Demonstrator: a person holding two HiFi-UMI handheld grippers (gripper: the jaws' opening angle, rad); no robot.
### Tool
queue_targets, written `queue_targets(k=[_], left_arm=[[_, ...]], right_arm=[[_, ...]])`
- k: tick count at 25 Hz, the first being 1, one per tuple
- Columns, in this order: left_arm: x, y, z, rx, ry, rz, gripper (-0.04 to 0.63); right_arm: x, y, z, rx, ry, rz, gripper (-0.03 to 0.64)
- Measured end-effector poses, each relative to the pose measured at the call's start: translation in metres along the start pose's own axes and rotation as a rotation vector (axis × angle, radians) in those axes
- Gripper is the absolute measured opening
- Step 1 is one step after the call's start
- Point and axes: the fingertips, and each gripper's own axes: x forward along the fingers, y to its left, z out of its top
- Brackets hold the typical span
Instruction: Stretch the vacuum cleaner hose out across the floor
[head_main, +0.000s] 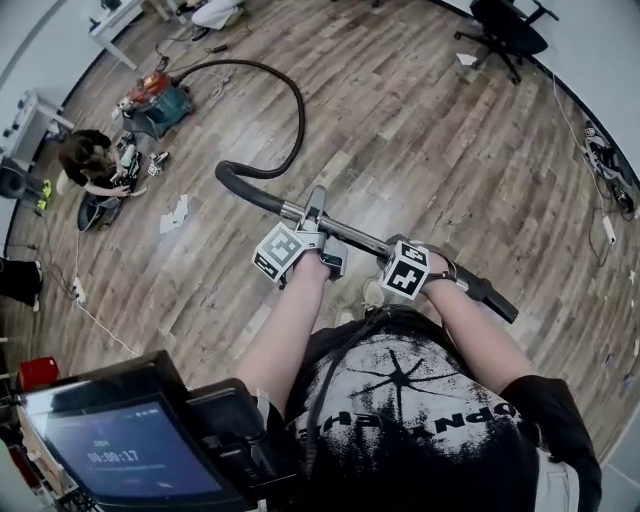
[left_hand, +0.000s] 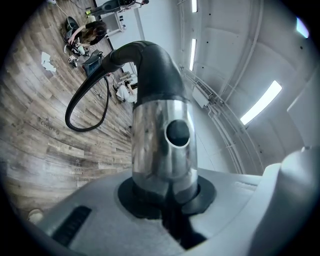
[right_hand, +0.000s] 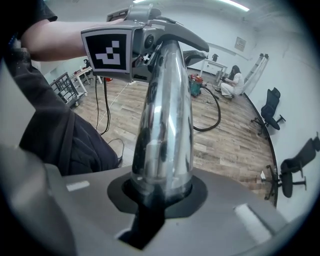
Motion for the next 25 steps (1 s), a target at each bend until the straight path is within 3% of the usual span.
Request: queue_targets(k=[6,10,15,20,25], left_arm=[[-0.03,0.001,-0.075,-0.022,0.144,-0.042,0.041],[-0.044,0.009,-0.111,-0.051,0.196,-0.048,0.041],[-0.063,0.011,-0.143,-0.105,0.179,-0.029,0.041],[-0.066,-0.007,-0.164,-0.102,0.143,-0.058,0.041],[-0.067,-0.027,-0.215,-0.119,0.105,-0.053,0.041]], right_arm=[[-0.002,0.066,-0.057,0.145,0.033,-0.034,0.067],[-0.005,0.095,-0.086,0.199,0.067,-0.04,0.067],[-0.015,0.119,-0.119,0.19,0.106,-0.02,0.067],[-0.025,0.117,-0.138,0.159,0.074,-0.039,0.067],[-0.041,0.116,-0.188,0.123,0.051,-0.044,0.067]])
